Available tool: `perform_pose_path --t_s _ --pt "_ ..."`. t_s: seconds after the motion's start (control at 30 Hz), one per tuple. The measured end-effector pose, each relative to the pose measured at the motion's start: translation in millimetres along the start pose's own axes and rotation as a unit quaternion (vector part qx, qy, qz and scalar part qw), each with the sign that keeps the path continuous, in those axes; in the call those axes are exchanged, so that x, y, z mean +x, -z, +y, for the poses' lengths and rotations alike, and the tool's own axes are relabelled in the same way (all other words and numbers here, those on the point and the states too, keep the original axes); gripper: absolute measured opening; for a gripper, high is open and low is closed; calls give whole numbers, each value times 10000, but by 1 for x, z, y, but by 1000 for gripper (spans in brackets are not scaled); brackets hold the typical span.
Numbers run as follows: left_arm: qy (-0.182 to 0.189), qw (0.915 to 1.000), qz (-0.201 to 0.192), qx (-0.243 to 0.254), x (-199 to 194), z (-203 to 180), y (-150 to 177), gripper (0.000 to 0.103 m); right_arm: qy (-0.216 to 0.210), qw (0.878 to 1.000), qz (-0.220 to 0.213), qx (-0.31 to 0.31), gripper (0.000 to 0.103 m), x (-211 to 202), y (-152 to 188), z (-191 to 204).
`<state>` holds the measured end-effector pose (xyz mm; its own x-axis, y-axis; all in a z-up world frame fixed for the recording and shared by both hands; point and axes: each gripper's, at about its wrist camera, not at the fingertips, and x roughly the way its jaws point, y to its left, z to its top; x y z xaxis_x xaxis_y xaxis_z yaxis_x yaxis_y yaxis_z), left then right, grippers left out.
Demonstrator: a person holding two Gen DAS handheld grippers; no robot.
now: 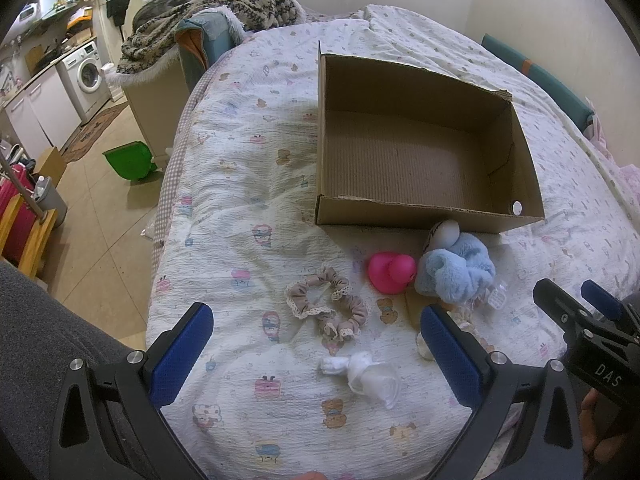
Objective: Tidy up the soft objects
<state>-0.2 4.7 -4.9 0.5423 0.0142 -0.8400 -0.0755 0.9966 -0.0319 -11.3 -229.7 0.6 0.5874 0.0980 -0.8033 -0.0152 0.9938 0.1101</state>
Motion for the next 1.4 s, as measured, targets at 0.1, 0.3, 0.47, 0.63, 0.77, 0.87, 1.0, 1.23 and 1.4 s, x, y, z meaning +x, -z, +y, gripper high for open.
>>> perform_pose_path --t_s 0.1,0.3,0.47,0.63,0.77,0.87,1.0,1.23,1.4 --pt "4 10000 1 -8 0 0 0 103 0 10000 2 1 103 0 -1 -1" --pt "-1 10000 7 -4 0 -1 0 103 -1 10000 7 2 103 0 -1 -1" --pt "-2 10000 9 4 0 0 0 103 -12 10000 6 6 103 0 -2 -2" --pt "20 10000 29 13 0 0 0 103 -186 9997 84 153 103 6 3 -1" --pt "4 9998 180 71 4 -1 -6 103 -368 9987 138 332 103 1 -15 -18" --pt "-41 9996 264 82 7 1 -17 103 -558 9957 258 693 103 5 -30 -38" --pt "28 9980 580 -247 22 17 -37 103 -688 9871 812 1199 103 33 -46 -65" --pt "120 9870 1468 -647 72 39 -53 99 -709 9753 1709 1207 101 84 -44 -76" --pt "214 9730 2176 -742 109 32 -36 87 -541 9720 1966 1168 94 99 -35 -79"
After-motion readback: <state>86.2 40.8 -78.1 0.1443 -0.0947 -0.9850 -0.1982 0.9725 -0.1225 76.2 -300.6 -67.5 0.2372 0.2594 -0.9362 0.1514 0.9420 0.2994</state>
